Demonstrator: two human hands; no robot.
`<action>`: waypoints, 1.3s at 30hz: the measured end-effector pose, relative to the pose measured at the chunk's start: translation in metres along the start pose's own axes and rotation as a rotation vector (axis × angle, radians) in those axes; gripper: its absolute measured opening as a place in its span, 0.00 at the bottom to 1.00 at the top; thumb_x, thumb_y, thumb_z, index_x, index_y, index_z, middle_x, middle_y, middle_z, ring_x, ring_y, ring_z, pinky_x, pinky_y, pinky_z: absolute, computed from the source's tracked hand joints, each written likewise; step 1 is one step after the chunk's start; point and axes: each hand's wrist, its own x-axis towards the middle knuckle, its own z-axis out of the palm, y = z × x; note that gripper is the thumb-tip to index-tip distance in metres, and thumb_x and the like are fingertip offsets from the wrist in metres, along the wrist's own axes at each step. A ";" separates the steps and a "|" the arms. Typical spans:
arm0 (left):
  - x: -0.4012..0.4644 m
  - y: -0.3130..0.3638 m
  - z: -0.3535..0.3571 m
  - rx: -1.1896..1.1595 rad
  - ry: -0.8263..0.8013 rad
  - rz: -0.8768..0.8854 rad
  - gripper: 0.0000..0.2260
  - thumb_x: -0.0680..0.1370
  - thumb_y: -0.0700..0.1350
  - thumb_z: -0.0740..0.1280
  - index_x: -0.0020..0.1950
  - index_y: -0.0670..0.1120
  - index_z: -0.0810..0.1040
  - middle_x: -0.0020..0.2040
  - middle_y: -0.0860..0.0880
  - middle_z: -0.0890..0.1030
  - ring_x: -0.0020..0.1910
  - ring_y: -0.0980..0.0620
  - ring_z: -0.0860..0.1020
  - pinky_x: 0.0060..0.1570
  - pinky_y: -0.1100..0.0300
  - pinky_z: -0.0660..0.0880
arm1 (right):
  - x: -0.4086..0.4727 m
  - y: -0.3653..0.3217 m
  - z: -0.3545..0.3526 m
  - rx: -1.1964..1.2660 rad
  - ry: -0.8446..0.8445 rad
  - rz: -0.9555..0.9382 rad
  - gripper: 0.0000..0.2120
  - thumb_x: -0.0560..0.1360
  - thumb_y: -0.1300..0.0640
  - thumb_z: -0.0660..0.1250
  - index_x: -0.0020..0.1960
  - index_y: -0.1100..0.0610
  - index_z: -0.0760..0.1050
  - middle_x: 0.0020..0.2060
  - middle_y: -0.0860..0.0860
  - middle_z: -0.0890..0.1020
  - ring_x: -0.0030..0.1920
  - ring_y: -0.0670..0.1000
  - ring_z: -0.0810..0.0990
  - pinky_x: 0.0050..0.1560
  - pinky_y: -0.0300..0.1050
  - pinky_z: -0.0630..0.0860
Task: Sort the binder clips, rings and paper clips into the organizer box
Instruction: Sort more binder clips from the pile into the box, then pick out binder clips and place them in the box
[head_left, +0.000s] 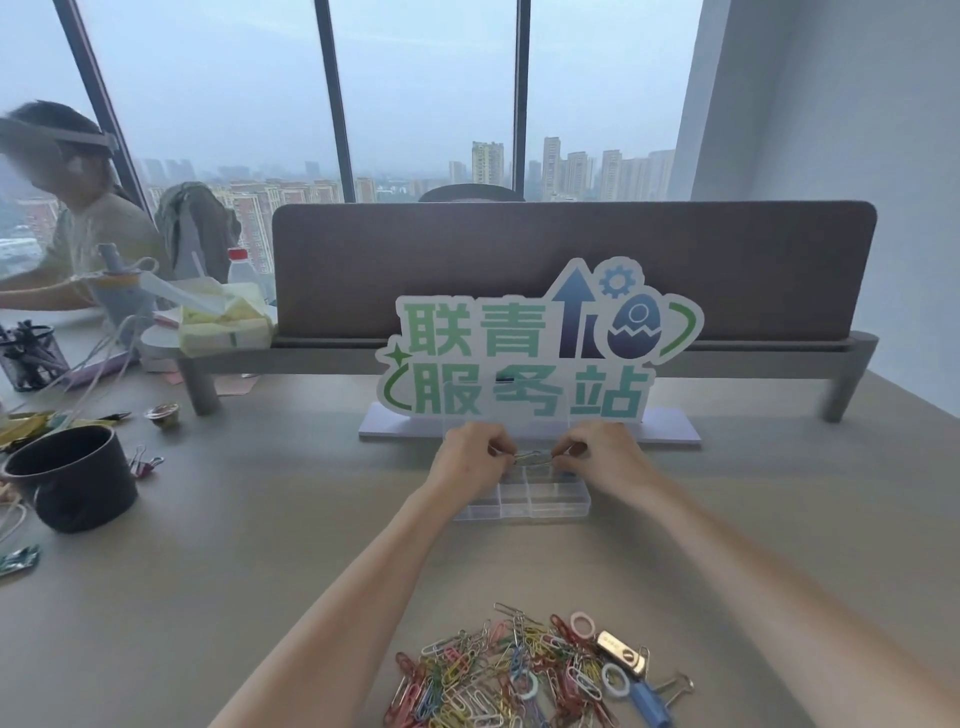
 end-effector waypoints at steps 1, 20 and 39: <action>0.000 0.000 0.000 0.021 -0.012 0.001 0.05 0.73 0.41 0.71 0.45 0.50 0.83 0.41 0.55 0.82 0.43 0.55 0.80 0.49 0.56 0.79 | 0.000 0.000 0.000 0.000 0.001 -0.003 0.04 0.71 0.57 0.75 0.46 0.56 0.85 0.41 0.47 0.82 0.43 0.46 0.78 0.46 0.38 0.73; 0.003 0.000 0.003 0.292 -0.061 0.185 0.07 0.77 0.42 0.69 0.52 0.48 0.84 0.54 0.48 0.81 0.50 0.49 0.79 0.58 0.56 0.75 | -0.001 0.006 0.005 -0.103 -0.013 -0.101 0.07 0.75 0.55 0.71 0.48 0.58 0.85 0.45 0.51 0.80 0.46 0.49 0.76 0.44 0.37 0.68; -0.007 -0.001 0.001 0.319 0.003 0.232 0.04 0.77 0.44 0.67 0.50 0.48 0.81 0.48 0.50 0.81 0.47 0.50 0.78 0.50 0.57 0.76 | -0.018 0.003 -0.002 0.012 0.046 -0.021 0.07 0.76 0.58 0.70 0.53 0.55 0.84 0.49 0.48 0.85 0.46 0.46 0.78 0.50 0.39 0.72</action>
